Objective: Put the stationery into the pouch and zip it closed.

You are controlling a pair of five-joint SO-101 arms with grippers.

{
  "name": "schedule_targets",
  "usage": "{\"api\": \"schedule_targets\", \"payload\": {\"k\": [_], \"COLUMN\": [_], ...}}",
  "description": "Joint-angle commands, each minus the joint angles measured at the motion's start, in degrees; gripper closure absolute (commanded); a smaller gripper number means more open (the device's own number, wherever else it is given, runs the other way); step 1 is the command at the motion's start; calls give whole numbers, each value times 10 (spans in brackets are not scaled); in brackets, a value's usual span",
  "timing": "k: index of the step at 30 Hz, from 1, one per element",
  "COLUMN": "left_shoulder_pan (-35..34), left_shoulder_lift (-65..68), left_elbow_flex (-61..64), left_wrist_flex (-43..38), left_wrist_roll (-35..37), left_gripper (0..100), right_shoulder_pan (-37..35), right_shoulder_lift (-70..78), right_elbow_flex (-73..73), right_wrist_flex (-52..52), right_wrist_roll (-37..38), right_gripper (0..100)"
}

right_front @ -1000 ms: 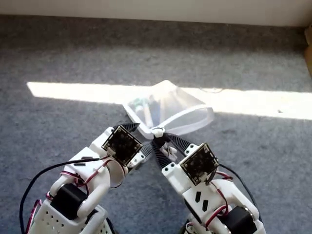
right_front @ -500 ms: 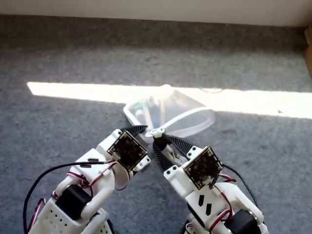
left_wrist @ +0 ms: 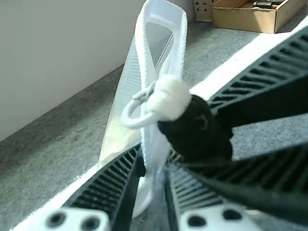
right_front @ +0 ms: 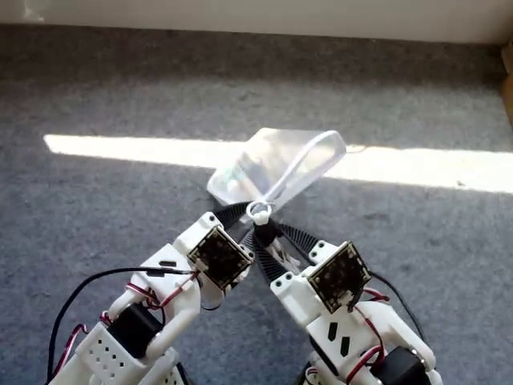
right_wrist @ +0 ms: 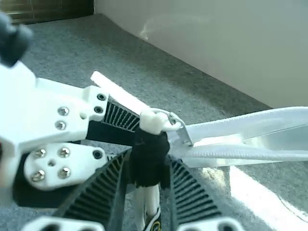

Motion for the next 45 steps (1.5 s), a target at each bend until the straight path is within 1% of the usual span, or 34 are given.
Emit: {"api": "schedule_targets", "payload": {"k": [1, 3, 5, 8, 10, 15, 21, 24, 33, 37, 40, 45], "left_shoulder_pan": [7, 6, -13, -41, -49, -51, -51, -51, -53, -56, -73, -90], "left_shoulder_lift": [-7, -8, -8, -8, -8, -8, -8, -8, -8, -8, -8, -8], "left_elbow_flex": [-7, -8, -11, -21, -21, -25, -68, -78, -78, -78, -78, -87], "left_wrist_flex": [-16, -16, -16, -15, -15, -3, 75, 94, 99, 99, 99, 100], "left_wrist_roll": [4, 4, 4, 5, 6, 7, 7, 6, 4, 4, 4, 5], "left_gripper": [995, 995, 995, 995, 995, 995, 995, 995, 995, 995, 995, 995], "right_shoulder_pan": [-3, 22, 54, 100, 117, 130, 179, 197, 208, 247, 272, 277], "right_shoulder_lift": [-9, -9, -9, -9, -9, -9, -9, -9, -9, -9, -9, -8], "right_elbow_flex": [-40, -36, -35, -35, -35, -38, -35, -34, -36, -25, -6, 24], "right_wrist_flex": [-22, -33, -51, -71, -76, -76, -109, -127, -131, -160, -193, -232], "right_wrist_roll": [-9, -9, -11, -49, -63, -66, -67, -95, -102, -102, -102, -102], "right_gripper": [993, 993, 993, 993, 993, 993, 993, 993, 993, 993, 993, 993]}}
